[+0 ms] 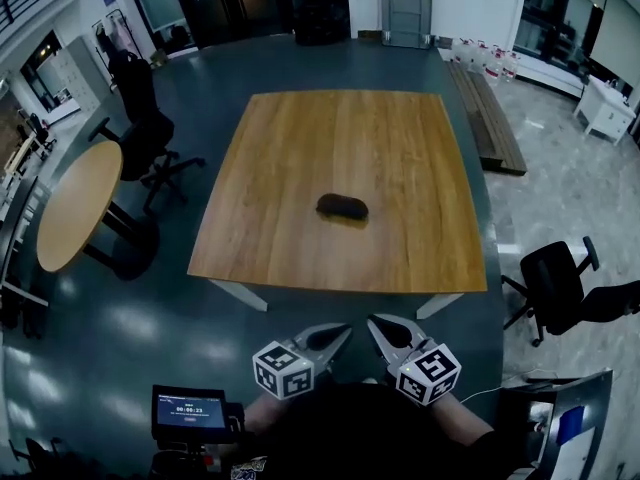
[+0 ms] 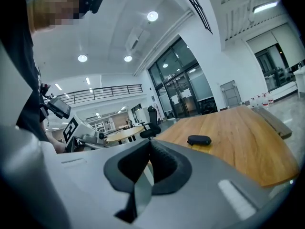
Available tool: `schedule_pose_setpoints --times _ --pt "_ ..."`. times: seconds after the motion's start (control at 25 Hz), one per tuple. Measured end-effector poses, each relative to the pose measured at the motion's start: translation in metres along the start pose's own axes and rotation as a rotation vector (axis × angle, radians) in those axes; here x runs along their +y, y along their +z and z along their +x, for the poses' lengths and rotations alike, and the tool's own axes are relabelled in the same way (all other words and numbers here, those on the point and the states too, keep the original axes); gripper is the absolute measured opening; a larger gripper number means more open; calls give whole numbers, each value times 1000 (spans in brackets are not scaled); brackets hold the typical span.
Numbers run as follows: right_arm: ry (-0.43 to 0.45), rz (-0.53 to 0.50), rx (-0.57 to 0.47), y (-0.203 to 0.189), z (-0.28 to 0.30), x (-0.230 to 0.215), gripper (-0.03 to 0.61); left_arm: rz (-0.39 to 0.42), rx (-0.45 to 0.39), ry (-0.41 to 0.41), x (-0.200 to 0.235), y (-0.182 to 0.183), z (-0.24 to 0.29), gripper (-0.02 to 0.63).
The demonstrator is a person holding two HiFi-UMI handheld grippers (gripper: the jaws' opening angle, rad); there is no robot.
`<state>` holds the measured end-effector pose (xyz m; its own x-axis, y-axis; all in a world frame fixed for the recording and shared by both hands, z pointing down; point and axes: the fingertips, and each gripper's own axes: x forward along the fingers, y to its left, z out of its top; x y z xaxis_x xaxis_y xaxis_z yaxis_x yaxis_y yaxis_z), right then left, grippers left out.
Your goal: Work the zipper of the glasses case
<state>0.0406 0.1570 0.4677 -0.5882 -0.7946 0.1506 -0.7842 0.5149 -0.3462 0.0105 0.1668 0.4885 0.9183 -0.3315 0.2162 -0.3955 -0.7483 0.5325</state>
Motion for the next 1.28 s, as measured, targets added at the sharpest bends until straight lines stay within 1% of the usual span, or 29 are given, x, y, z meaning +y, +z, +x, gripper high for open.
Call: schedule_pose_setpoints --times 0.12,0.24,0.32,0.44,0.52,0.6,0.72,0.84,1.12,1.28 --pt "18 -13 -9 -6 -22 6 8 -16 -23 38 -12 -15 -3 4" --pt "17 -17 -22 -4 -35 10 8 -31 -39 45 -19 -16 -7 4" --pt "5 -5 -39 1 -40 8 8 -18 -38 44 -22 -13 -7 3" --pt "-7 5 -53 1 -46 10 8 24 -28 41 -30 -9 -8 4" --pt "-11 6 -50 -2 -49 13 8 46 -16 30 -35 -13 -9 4" --pt "-22 9 -49 -5 -52 11 8 50 -13 16 -39 -17 -7 3" --pt "-43 24 -51 -7 -58 5 7 31 -23 9 -39 -20 -5 4" --pt "-43 20 -38 -12 -58 6 8 14 -38 12 -36 -21 -5 4" --pt "-25 9 -29 -8 -50 7 8 52 -54 22 -35 -4 1 3" --pt "-20 8 -26 -9 -47 4 8 25 -54 36 -29 -10 -1 4"
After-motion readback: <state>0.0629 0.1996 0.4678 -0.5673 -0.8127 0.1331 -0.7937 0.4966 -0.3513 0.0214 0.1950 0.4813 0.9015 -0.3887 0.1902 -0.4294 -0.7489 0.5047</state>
